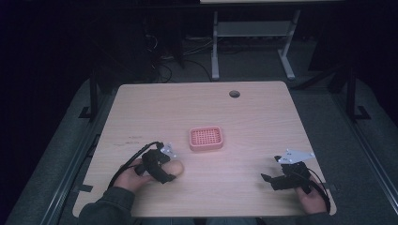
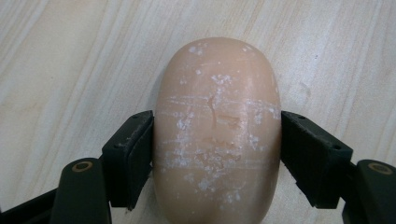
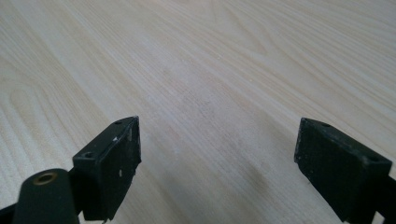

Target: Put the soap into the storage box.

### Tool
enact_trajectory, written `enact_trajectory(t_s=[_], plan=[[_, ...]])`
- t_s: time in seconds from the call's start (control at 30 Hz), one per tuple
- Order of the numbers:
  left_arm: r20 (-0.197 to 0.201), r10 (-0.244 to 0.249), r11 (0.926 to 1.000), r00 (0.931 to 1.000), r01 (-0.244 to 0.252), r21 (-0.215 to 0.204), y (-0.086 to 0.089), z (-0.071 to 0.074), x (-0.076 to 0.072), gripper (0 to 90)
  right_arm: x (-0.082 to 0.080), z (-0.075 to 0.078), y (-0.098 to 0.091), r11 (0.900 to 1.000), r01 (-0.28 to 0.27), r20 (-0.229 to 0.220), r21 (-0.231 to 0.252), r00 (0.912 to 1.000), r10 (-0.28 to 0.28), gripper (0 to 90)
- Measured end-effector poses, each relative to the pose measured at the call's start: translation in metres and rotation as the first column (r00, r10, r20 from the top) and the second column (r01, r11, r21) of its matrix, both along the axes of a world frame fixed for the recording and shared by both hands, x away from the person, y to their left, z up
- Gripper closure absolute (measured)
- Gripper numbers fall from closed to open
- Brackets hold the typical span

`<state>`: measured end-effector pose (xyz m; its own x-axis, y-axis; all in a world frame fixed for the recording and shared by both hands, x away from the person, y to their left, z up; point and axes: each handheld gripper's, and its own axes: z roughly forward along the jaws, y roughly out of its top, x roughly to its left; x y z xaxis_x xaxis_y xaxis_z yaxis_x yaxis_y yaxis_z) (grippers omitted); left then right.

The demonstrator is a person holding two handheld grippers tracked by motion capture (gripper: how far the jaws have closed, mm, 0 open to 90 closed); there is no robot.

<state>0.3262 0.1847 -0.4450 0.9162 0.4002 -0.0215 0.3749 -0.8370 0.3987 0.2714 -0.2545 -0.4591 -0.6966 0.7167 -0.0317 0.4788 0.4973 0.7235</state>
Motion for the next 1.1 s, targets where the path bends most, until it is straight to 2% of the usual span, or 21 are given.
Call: enact_trajectory(t_s=[0.47,0.77,1.1], plan=[[-0.001,-0.007,0.9999,1.0,0.007,0.015,-0.002,0.001,0.001,31.9,0.0,0.0,0.0,1.0,0.001,0.003,0.002,1.0,-0.001,14.1],[0.012,-0.022,0.9994,0.9997,0.022,0.026,-0.006,0.004,-0.002,32.3,-0.002,0.001,-0.001,0.9999,0.011,0.009,0.006,0.9999,-0.011,14.1],[0.01,-0.034,0.9994,0.9994,0.034,0.003,-0.013,0.011,0.002,32.3,-0.003,0.001,-0.003,0.9996,0.019,0.01,0.02,0.9998,-0.019,14.1]])
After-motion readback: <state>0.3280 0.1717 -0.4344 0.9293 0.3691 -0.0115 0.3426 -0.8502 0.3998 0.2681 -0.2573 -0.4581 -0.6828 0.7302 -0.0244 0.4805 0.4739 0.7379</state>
